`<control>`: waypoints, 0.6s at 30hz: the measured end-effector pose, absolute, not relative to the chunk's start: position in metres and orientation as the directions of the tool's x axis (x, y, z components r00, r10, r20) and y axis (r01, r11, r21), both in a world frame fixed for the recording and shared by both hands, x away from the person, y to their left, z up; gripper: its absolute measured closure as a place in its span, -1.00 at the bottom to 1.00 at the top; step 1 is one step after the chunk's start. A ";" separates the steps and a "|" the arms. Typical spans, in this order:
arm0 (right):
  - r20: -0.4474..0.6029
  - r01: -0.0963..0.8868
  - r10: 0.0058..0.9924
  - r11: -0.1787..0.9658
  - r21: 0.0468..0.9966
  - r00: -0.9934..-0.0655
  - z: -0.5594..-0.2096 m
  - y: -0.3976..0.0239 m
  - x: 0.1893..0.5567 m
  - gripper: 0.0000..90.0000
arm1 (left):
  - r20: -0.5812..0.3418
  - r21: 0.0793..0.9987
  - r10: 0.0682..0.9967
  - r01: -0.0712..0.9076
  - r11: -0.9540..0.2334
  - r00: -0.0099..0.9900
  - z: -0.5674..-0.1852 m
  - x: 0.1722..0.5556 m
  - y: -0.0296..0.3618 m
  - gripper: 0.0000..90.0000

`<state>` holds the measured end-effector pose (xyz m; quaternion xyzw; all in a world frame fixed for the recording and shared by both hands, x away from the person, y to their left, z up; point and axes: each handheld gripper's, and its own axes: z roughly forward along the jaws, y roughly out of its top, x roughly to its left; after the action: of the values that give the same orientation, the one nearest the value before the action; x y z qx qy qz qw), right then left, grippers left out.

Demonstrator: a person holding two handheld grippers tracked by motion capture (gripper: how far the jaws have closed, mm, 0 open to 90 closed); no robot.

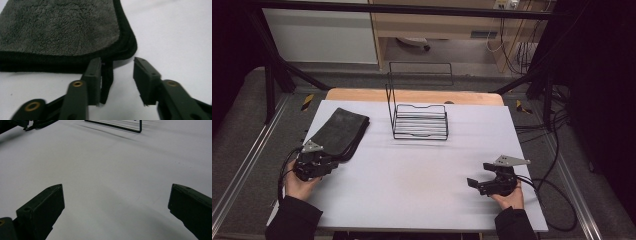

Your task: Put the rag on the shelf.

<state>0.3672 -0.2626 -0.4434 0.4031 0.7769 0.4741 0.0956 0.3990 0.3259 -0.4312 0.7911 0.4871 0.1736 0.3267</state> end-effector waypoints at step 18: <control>0.233 0.535 0.717 0.226 0.814 -0.658 -0.443 -0.263 0.367 -0.97 | -0.014 0.665 0.904 0.679 -0.310 0.426 -0.442 0.404 0.324 0.91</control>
<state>0.3673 -0.2627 -0.4434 0.4024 0.7772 0.4742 0.0959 0.4041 0.3235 -0.4417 0.7878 0.5026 0.1851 0.3043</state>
